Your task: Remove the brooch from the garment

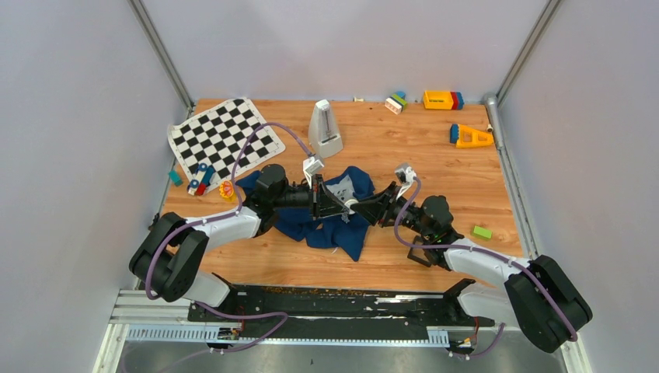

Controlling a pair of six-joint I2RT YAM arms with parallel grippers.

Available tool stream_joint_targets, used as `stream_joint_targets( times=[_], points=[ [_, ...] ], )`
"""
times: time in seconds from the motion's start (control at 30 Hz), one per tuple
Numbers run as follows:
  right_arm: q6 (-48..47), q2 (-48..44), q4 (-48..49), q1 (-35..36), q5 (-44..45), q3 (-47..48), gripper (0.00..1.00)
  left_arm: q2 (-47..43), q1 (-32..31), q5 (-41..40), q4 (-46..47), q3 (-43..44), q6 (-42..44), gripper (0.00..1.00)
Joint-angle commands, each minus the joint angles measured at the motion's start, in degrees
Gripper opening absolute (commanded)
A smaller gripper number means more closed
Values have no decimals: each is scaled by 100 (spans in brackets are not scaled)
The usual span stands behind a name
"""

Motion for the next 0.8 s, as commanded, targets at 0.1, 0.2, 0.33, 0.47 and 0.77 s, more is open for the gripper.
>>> stream_joint_targets(
  times=[0.1,0.2,0.33,0.47,0.77],
  points=[
    [-19,-111,240,-87,820,-69,30,-9,-83,517,145,136,-96,0],
    [-35,-98,246,-86,773,-66,31,4,-84,449,116,145,-92,0],
    [-165,-178,184,-87,504,-58,36,-2,-73,249,-162,185,47,0],
    [-323,-326,33,-87,375,-75,45,-52,-71,-165,-912,313,462,0],
    [-134,-660,-986,-88,1826,70,58,449,-136,-730,-2217,814,1120,0]
  ],
)
